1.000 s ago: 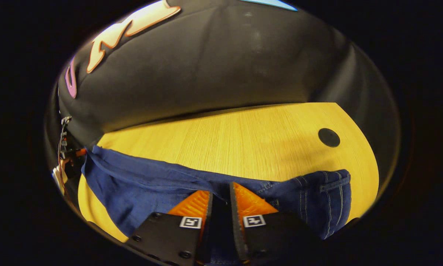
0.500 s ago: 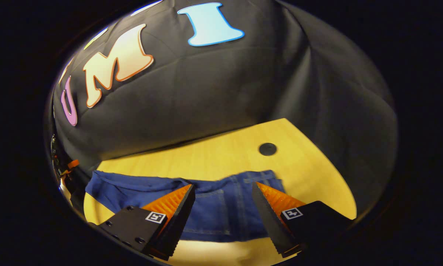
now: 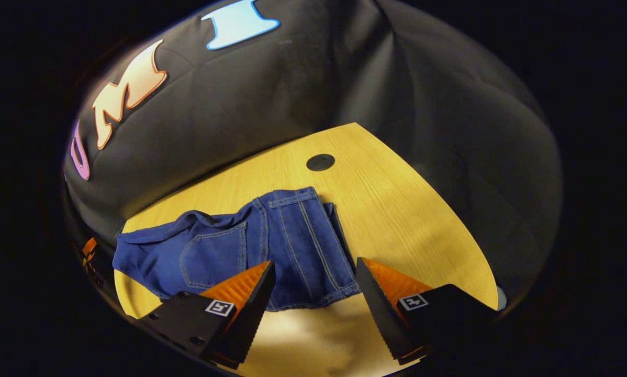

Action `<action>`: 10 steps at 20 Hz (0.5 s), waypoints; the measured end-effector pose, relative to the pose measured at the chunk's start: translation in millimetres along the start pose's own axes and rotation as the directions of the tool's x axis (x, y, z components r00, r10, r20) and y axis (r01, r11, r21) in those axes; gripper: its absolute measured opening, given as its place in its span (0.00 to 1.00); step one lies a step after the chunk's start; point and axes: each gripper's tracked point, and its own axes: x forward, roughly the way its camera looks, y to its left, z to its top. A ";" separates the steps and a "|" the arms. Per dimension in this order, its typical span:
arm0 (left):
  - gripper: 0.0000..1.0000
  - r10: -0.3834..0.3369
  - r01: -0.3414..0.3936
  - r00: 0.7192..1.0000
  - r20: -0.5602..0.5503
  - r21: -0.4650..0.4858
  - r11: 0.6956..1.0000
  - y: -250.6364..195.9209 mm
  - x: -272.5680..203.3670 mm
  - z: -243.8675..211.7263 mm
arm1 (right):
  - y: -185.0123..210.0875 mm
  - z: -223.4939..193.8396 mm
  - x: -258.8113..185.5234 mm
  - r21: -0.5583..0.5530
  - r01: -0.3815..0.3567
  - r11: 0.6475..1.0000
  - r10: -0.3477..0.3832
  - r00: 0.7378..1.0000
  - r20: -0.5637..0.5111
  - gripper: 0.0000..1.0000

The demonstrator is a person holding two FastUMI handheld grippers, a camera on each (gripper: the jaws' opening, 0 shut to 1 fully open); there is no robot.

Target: Grasp the waist and the cuffs of the jeans and fold them to make the two legs overlap; first hold the waist and fold one-third of the jeans toward the cuffs, then hold the cuffs and fold the remaining one-third in the same direction to finish folding.

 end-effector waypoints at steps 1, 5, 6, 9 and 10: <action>0.94 -0.001 0.001 1.000 0.011 0.002 1.000 -1.1 -1.4 0.9 | 0.1 -5.5 3.1 0.015 -0.021 1.000 0.021 1.000 -0.021 0.94; 0.94 0.009 -0.010 0.998 0.056 0.030 0.999 2.5 -4.8 5.8 | -0.1 -12.9 4.4 0.012 -0.053 0.999 0.054 0.997 -0.047 0.93; 0.94 0.014 -0.017 0.998 0.062 0.040 0.999 2.9 -4.2 7.5 | 0.7 -10.5 3.7 -0.008 -0.055 0.998 0.054 0.998 -0.039 0.96; 0.94 0.018 -0.018 0.997 0.074 -0.004 1.000 -4.0 -9.5 14.9 | -1.8 -17.2 7.9 -0.074 -0.043 0.996 0.039 0.998 -0.053 0.86; 0.94 0.015 -0.012 0.997 0.076 -0.032 0.999 -5.2 -12.0 16.2 | 2.7 -20.5 9.9 -0.066 -0.049 0.997 0.045 0.997 -0.065 0.82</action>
